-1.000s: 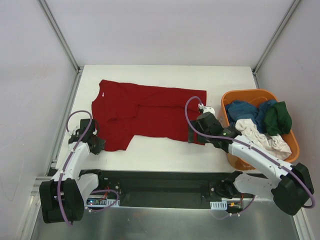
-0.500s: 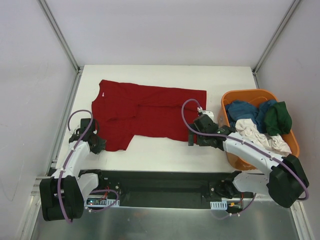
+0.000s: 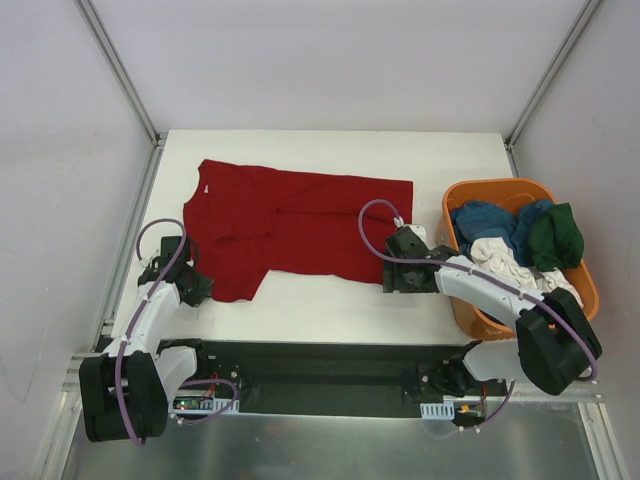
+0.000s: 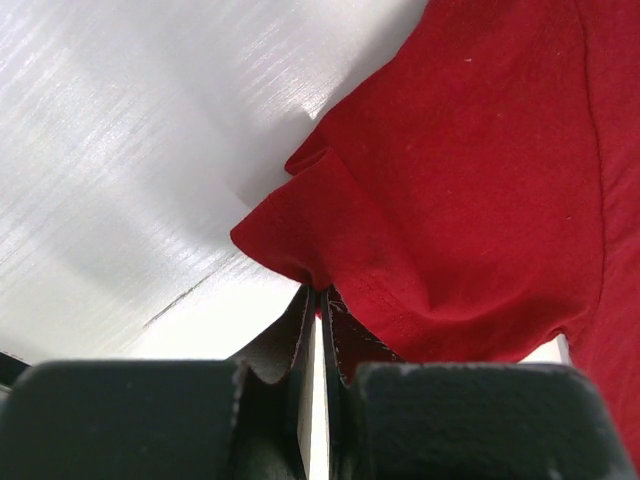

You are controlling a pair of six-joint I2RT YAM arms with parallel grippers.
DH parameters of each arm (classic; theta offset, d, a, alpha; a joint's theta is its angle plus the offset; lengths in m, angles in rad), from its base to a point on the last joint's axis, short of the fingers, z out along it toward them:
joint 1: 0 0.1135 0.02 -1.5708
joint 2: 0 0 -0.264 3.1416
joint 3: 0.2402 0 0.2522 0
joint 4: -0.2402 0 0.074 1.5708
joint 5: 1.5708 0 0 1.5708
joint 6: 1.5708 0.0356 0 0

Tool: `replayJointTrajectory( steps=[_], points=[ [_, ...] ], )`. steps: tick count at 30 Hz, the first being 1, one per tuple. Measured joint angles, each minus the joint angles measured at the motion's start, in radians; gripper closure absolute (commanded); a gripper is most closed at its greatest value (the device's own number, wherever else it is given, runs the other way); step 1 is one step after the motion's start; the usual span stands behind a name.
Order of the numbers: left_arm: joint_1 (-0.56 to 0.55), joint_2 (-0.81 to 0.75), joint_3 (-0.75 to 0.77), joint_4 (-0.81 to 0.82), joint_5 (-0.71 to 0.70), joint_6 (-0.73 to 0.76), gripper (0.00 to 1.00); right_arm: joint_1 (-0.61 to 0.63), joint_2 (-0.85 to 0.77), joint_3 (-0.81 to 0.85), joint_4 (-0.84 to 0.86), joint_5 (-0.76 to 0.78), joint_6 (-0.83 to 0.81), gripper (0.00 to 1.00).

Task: Fold and stack the t-shirts
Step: Fold the tshirt

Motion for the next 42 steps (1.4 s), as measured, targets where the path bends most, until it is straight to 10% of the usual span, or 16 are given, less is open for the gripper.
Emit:
replayJointTrajectory(
  steps=[11,19,27,42],
  points=[
    [0.0,0.0,0.0,0.005,0.008,0.002,1.0,-0.067,0.095,0.0,0.06,-0.043,-0.021,0.64],
    [0.0,-0.002,0.0,0.005,0.029,0.002,1.0,-0.07,0.13,0.002,0.082,-0.056,-0.034,0.68],
    [0.0,-0.002,0.003,0.005,0.037,0.002,1.0,-0.082,0.163,0.032,0.089,-0.053,-0.06,0.99],
    [0.0,0.031,0.166,0.004,0.134,-0.001,1.0,-0.084,0.161,0.19,-0.026,-0.079,-0.169,0.99]
  ],
)
